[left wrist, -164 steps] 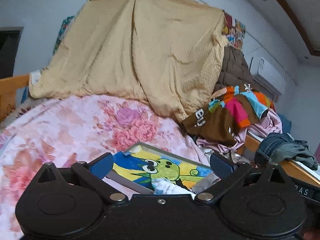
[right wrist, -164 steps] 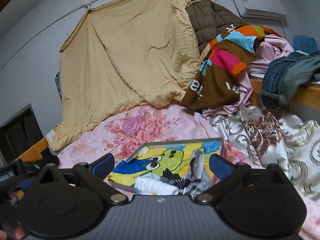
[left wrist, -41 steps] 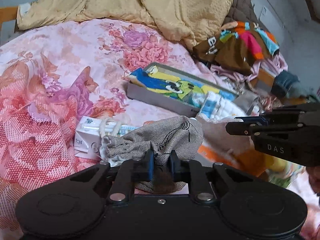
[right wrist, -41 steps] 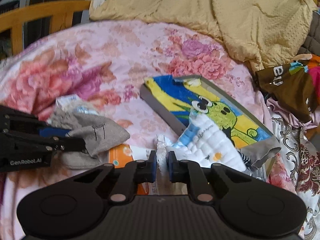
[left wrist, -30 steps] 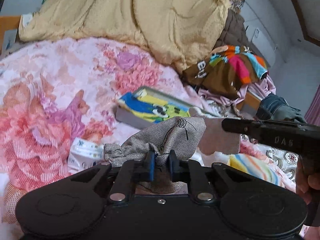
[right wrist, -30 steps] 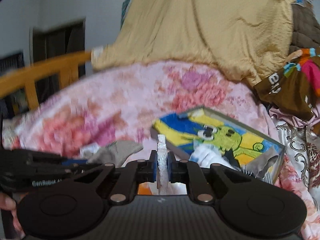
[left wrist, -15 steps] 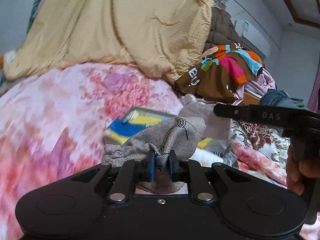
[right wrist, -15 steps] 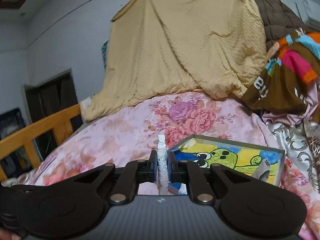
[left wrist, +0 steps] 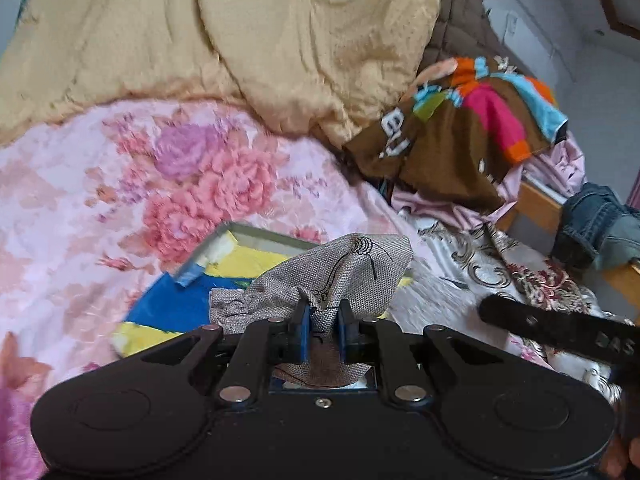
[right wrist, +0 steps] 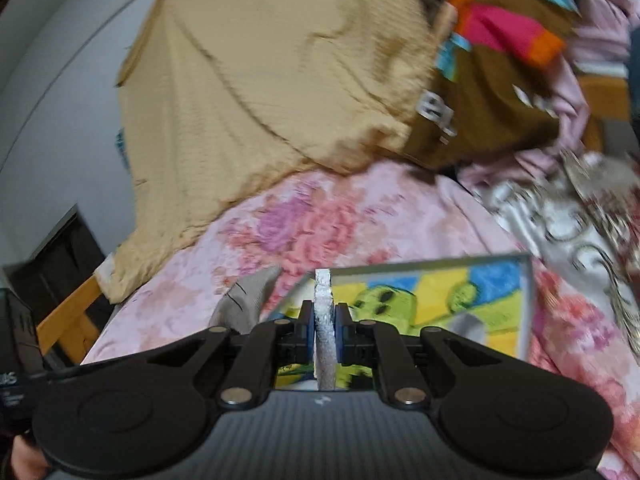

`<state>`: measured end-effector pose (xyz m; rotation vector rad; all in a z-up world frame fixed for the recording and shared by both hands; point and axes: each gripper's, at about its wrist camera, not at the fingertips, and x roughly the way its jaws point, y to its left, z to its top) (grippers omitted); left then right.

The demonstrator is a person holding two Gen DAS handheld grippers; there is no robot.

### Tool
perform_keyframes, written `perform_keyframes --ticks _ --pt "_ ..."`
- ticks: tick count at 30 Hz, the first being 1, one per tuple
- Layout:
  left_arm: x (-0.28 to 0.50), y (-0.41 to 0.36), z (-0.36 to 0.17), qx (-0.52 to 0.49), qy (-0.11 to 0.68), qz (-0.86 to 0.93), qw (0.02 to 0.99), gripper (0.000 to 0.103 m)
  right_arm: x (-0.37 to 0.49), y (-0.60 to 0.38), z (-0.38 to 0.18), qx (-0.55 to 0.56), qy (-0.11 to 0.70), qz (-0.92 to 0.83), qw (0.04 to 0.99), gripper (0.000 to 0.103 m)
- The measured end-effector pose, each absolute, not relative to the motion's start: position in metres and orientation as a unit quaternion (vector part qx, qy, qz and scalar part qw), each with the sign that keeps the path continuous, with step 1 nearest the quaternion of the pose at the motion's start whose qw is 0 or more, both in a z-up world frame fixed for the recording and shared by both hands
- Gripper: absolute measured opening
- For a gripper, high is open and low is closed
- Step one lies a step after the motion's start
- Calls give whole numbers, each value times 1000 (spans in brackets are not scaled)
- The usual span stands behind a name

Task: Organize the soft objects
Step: 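Carry the grey pouch and white item over the frog tray and lower them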

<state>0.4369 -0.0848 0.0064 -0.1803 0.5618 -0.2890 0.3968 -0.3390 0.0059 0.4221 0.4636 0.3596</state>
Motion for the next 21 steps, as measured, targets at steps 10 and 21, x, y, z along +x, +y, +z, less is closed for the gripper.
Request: perform_keyframes --ticks 10,21 --pt "485 -133 -18 -40 385 -143 911 15 416 -377 -20 257 273 138 917 12" --pt "479 -135 -20 -55 406 -105 906 32 420 -382 -30 239 307 114 914 19"
